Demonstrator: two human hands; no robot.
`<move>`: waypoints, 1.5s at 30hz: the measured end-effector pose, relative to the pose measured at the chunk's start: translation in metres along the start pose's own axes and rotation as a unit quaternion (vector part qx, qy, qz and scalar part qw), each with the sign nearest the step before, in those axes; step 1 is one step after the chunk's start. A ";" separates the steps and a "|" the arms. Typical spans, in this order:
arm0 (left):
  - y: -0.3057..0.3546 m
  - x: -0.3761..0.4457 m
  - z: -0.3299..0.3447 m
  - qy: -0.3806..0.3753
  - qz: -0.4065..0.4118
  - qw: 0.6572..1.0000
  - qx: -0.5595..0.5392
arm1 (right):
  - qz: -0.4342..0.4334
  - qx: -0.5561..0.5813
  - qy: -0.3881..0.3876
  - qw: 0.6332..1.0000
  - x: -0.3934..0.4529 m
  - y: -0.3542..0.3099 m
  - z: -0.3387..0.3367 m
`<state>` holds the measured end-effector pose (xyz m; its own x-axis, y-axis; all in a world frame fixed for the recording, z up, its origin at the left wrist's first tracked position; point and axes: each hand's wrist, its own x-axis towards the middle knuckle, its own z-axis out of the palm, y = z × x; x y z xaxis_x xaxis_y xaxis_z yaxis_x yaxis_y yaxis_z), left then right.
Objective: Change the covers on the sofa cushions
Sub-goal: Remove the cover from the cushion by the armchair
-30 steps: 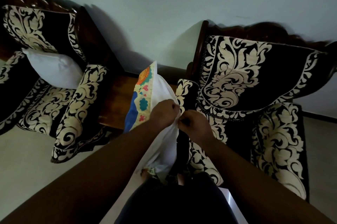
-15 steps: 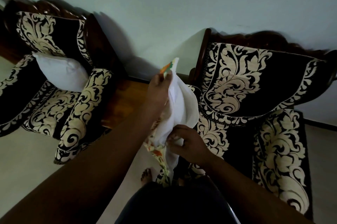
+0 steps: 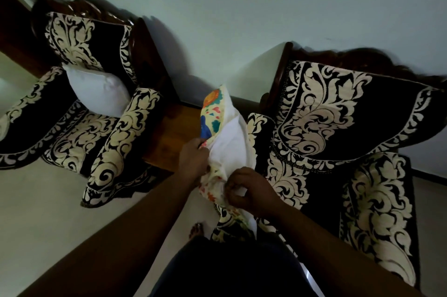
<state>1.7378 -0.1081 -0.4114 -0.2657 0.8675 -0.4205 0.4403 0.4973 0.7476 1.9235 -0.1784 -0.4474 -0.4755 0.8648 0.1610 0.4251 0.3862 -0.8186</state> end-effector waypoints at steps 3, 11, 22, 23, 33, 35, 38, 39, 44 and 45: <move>-0.010 0.001 -0.001 0.002 -0.123 0.983 -0.140 | 0.007 -0.002 -0.010 1.000 -0.006 0.001 -0.004; -0.022 -0.017 0.023 -0.098 -0.093 0.979 -0.153 | 0.365 -0.090 0.068 0.924 0.008 0.004 0.011; -0.076 0.011 0.028 -0.069 0.081 0.921 0.374 | 0.412 -0.080 0.058 0.906 -0.026 0.049 -0.011; -0.069 0.008 0.033 -0.067 0.098 0.926 0.359 | 0.407 -0.073 0.082 0.907 -0.026 0.047 -0.014; -0.080 -0.031 0.057 -0.194 0.516 0.666 0.502 | 0.455 0.084 0.232 0.856 -0.004 0.050 -0.061; -0.100 -0.023 0.055 -0.223 0.479 0.662 0.531 | 0.440 0.075 0.240 0.862 0.001 0.044 -0.069; -0.080 -0.014 0.044 -0.226 0.457 0.692 0.512 | 0.396 0.057 0.239 0.885 0.000 0.032 -0.071; -0.066 -0.011 0.041 -0.201 0.459 0.729 0.466 | 0.382 0.051 0.240 0.891 -0.001 0.028 -0.071; 0.021 0.015 0.031 0.039 0.300 0.940 0.160 | 0.290 0.077 0.210 0.931 -0.028 0.029 -0.066; 0.035 0.028 0.032 0.063 0.249 0.958 0.130 | 0.256 0.080 0.196 0.943 -0.037 0.030 -0.063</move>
<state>1.7735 -0.0663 -0.4139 -0.0619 0.9976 0.0318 0.7330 0.0238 0.6798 2.0020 -0.1783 -0.4431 0.0942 0.9892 -0.1119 0.3855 -0.1399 -0.9120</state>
